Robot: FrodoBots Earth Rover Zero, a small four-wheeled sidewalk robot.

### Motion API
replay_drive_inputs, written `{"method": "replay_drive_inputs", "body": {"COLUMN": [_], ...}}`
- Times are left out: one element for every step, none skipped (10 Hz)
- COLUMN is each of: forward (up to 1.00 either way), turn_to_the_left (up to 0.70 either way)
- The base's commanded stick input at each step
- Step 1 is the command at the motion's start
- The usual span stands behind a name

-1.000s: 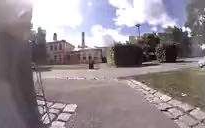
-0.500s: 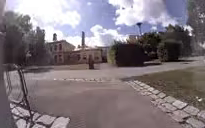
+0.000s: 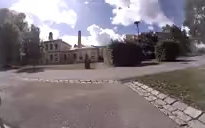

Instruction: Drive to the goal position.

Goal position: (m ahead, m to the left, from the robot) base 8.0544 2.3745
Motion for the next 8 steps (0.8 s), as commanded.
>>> {"method": "replay_drive_inputs", "body": {"forward": [0.85, 0.85, 0.85, 0.85, 0.85, 0.85, 0.85, 0.85], "turn_to_the_left": [0.0, 0.0, -0.03, -0.32, -0.34, -0.06, 0.0, 0.0]}}
